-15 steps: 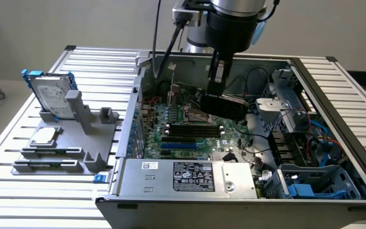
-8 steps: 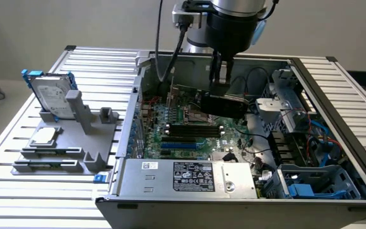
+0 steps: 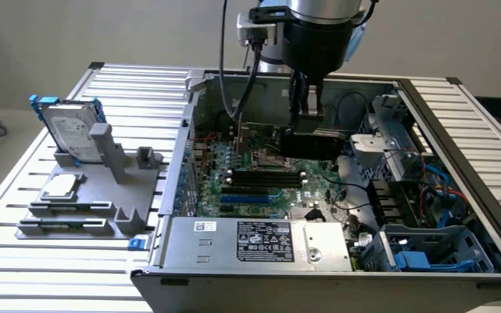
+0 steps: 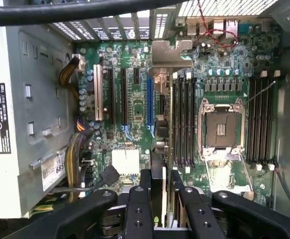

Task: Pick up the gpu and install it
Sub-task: 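Insert the gpu into the slot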

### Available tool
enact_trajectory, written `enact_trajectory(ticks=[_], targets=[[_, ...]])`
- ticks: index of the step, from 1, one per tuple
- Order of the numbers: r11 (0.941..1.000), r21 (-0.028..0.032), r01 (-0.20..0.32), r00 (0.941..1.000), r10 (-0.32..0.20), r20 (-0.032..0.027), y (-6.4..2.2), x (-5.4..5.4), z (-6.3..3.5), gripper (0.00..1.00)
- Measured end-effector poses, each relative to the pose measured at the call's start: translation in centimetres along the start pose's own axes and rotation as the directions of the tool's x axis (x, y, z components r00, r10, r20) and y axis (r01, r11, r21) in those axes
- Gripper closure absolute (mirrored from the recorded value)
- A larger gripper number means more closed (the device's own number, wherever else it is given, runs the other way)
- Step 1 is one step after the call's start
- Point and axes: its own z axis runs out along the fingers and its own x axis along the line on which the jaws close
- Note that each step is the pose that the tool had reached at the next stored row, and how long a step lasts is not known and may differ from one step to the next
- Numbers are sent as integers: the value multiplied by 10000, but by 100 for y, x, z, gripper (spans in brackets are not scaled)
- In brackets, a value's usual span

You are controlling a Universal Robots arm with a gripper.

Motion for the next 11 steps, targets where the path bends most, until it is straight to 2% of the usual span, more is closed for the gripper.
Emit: enact_trajectory(ticks=[2,5,7,11], targets=[[9998,174,-2,10000,2,-24,33,-54,9,74],[9995,324,-2,10000,4,-89,112,-121,29,74],[9993,362,7,9999,-2,-139,165,-135,47,74],[9993,365,55,9998,-47,-216,275,-134,74,74]])
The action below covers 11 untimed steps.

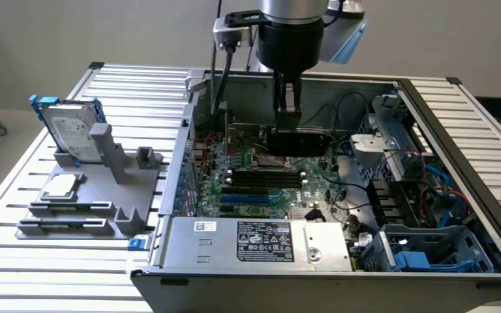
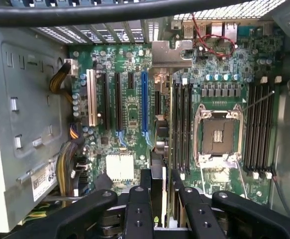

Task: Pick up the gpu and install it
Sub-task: 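Insert the gpu into the slot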

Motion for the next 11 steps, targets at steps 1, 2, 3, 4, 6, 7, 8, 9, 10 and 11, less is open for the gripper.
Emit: enact_trajectory(ticks=[1,2,3,4,6,7,8,9,10,11], targets=[[10000,-1,15,10000,-15,-5,34,1,3,74],[10000,1,27,10000,-27,-3,67,1,9,74],[10000,1,46,10000,-46,-2,100,2,15,74],[10000,3,64,10000,-64,1,133,2,23,74],[10000,4,87,10000,-87,2,211,3,44,74],[10000,4,97,10000,-97,1,250,3,56,74],[9999,5,114,9999,-114,2,276,4,64,74],[9999,4,132,9999,-132,2,297,4,70,74],[9999,3,146,9999,-146,1,309,4,73,74],[9999,3,148,9999,-148,1,310,4,73,74]])
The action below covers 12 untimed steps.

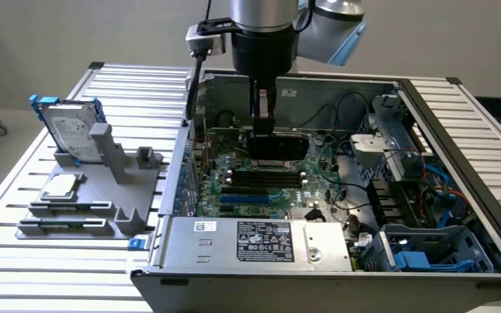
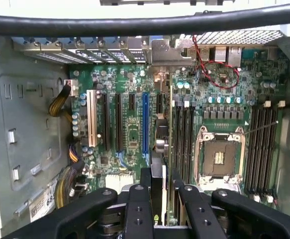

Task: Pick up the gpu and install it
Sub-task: 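Insert the gpu into the slot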

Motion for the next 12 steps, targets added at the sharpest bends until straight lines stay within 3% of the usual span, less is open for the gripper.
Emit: enact_trajectory(ticks=[5,12], targets=[[10000,1,0,10000,0,5,2,47,22,74],[10000,-51,0,10000,0,1,7,111,73,74]])
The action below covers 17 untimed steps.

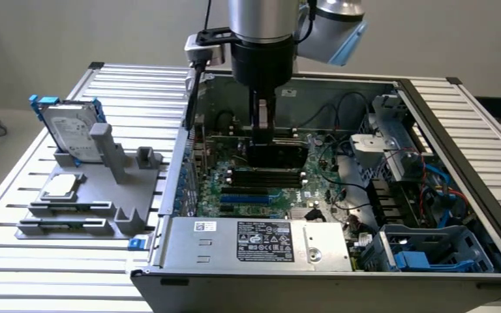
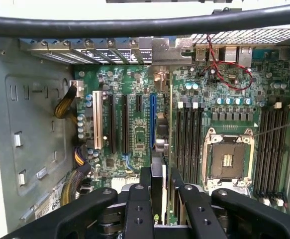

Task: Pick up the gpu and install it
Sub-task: 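Insert the gpu into the slot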

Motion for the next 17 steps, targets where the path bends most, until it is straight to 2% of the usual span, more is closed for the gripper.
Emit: enact_trajectory(ticks=[2,11,17], targets=[[10000,0,1,10000,-1,5,1,4,10,74],[10000,-7,3,10000,-3,6,32,10,168,74],[10000,-76,4,10000,-4,6,59,31,269,74]])
